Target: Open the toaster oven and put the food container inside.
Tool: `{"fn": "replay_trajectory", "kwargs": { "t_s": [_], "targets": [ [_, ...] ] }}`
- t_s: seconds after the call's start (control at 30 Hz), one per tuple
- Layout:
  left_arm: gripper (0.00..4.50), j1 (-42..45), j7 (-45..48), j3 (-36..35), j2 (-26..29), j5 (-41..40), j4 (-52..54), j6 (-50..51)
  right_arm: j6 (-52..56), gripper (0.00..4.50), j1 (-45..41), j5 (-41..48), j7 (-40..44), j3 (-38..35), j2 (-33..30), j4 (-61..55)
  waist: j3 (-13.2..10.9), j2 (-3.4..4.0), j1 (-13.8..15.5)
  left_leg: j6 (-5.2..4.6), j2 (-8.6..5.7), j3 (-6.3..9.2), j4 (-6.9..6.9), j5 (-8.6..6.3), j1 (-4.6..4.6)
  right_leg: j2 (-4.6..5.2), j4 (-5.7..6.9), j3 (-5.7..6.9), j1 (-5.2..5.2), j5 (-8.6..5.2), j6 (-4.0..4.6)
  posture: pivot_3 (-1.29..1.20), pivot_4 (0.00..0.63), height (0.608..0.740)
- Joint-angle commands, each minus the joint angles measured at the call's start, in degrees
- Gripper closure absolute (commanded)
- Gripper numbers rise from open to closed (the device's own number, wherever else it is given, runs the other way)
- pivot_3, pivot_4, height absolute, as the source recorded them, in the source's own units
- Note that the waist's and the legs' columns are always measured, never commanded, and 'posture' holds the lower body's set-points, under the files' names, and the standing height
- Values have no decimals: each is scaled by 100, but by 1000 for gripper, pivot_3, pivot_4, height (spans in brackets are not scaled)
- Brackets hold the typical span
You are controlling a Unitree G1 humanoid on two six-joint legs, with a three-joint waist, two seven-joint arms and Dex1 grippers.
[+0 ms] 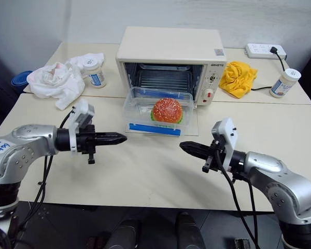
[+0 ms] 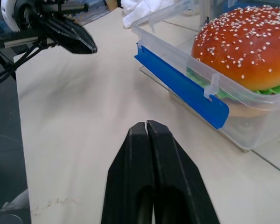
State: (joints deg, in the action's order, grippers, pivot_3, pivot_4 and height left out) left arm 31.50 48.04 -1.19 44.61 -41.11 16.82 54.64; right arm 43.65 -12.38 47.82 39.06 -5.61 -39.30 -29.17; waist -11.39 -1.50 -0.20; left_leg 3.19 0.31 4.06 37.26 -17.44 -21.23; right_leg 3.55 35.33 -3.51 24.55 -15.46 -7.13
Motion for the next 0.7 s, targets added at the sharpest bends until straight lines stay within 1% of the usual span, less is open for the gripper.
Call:
{"fn": "replay_trajectory", "kwargs": {
  "t_s": [0.03, 0.17, 0.23, 0.3, 0.43, 0.5, 0.63, 0.7],
  "targets": [
    [4500, 275, -191, 348, -262, 384, -288, -147, -212, 4458, -353, -654, -244, 418, 184, 342, 0, 0, -9, -1, 0, 0, -2, -1, 2, 0, 2, 0, 0, 0, -1, 0, 150, 740],
    [4500, 534, -380, 824, -454, 1056, -775, -413, -511, 4458, -884, -1349, -455, 809, 537, 985, 0, 1, -77, -6, 5, -6, -4, -2, -2, -3, 10, 0, 15, -2, 0, 0, 150, 740],
    [4500, 612, -425, 920, -586, 1276, -1029, -609, -725, 4458, -1233, -1851, -723, 965, 734, 1438, 0, 1, -136, -6, 7, -6, -3, -2, 1, -4, 18, 1, 16, -3, 1, 0, 150, 740],
    [4500, 795, -596, 976, -837, 1486, -1311, -714, -883, 4458, -1641, -2143, -951, 975, 1015, 1948, 0, 1, -141, -6, 5, -8, 0, 1, 1, -2, 22, 0, 17, -2, 1, 0, 150, 740],
    [4500, 1344, -1262, 936, -1533, 1969, -2157, -961, -1460, 4458, -2350, -2718, -1283, 933, 1484, 2959, 0, 1, -135, -6, 4, -6, 4, 3, 1, -2, 29, 1, 17, -2, 1, 0, 150, 740],
    [4500, 1668, -1513, 889, -1842, 2223, -2690, -1339, -1739, 4458, -2727, -2904, -1448, 839, 1736, 3561, 0, 1, -136, -5, 4, -6, 3, 4, -2, -1, 28, 1, 21, -1, -1, 0, 150, 740],
    [4500, 2416, -2149, 575, -2391, 2551, -3909, -2022, -2240, 4458, -3249, -3135, -1454, 777, 2049, 4431, 0, 1, -150, 2, 2, -13, 0, 8, -11, 2, 31, -2, 40, 0, -3, 0, 150, 740],
    [4500, 2787, -2436, 370, -2591, 2639, -4504, -2339, -2450, 4458, -3419, -3172, -1364, 754, 2159, 4727, 0, 1, -151, 7, 3, -14, -4, 11, -21, 2, 55, -3, 58, 0, -3, 0, 150, 740]
  ]
}}
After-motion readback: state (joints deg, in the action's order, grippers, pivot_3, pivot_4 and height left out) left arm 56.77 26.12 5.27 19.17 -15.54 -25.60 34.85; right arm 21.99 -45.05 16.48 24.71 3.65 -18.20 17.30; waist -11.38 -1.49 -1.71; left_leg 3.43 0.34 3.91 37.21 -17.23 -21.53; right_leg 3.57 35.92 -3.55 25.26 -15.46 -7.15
